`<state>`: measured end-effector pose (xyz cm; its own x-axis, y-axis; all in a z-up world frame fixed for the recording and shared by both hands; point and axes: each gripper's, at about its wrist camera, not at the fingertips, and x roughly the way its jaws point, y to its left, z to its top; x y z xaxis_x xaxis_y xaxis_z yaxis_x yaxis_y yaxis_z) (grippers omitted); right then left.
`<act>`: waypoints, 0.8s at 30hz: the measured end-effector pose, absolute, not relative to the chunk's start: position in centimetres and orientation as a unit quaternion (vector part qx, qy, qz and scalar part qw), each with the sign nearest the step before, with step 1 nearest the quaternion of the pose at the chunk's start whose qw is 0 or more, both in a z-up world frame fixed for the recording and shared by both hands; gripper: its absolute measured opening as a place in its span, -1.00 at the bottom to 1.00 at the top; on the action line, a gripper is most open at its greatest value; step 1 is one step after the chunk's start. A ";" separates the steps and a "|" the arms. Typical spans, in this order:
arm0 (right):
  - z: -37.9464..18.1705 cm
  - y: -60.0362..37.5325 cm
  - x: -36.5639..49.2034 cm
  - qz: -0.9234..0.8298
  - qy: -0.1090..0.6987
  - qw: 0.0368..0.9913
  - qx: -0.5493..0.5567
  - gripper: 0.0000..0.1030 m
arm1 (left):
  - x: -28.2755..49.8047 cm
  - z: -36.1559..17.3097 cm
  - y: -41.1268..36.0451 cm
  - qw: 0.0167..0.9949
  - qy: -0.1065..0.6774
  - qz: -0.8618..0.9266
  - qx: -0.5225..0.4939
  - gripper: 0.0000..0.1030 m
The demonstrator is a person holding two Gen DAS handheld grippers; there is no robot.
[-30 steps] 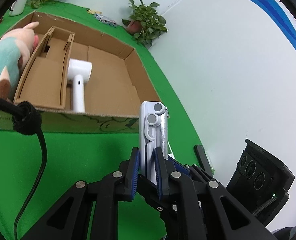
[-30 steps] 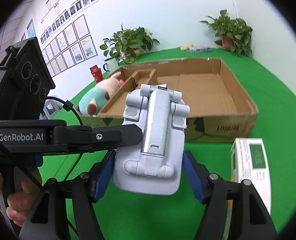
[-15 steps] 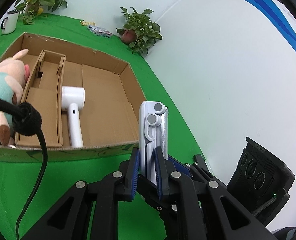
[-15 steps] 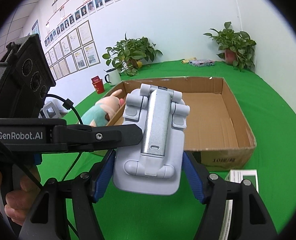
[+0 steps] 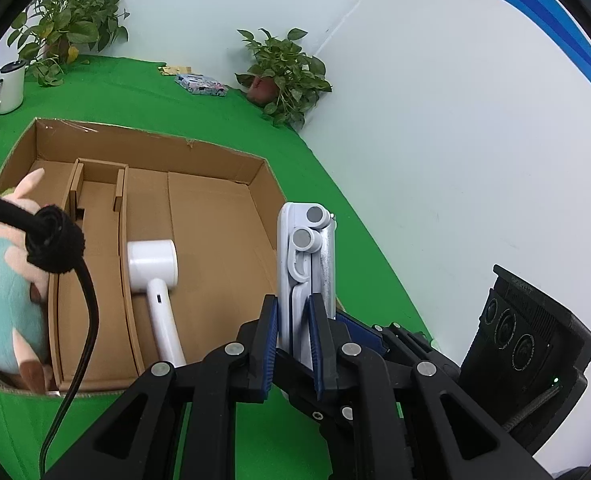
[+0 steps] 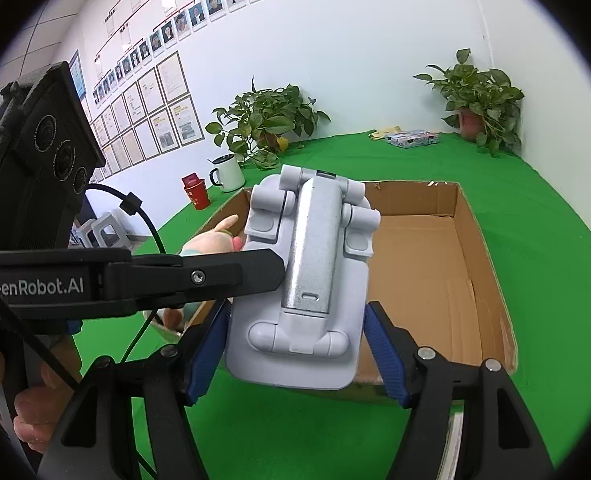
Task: Organize objects
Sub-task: 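Lift the phone stand with the right gripper and carry it over the box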
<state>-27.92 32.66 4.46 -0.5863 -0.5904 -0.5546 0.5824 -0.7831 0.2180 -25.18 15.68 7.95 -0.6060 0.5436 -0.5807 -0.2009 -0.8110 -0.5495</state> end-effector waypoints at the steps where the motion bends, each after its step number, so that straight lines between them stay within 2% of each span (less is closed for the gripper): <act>1: 4.4 32.6 -28.4 -0.889 -0.008 0.331 0.317 0.29 | -25.7 7.9 15.7 0.212 -0.219 0.868 -0.392 -0.77; 12: 1.2 31.8 -34.1 -0.850 0.001 0.339 0.403 0.29 | -31.8 3.1 15.7 0.189 -0.233 0.845 -0.443 -0.78; 24: -3.9 31.1 -37.2 -0.794 -0.005 0.351 0.496 0.29 | -34.4 -3.3 15.4 0.159 -0.239 0.817 -0.499 -0.78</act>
<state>-37.17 31.07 -3.89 -0.2614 -0.5624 -0.7844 0.5518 -0.7539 0.3567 -34.41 15.39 -3.35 -0.4508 0.4993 -0.7400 -0.0222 -0.8349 -0.5499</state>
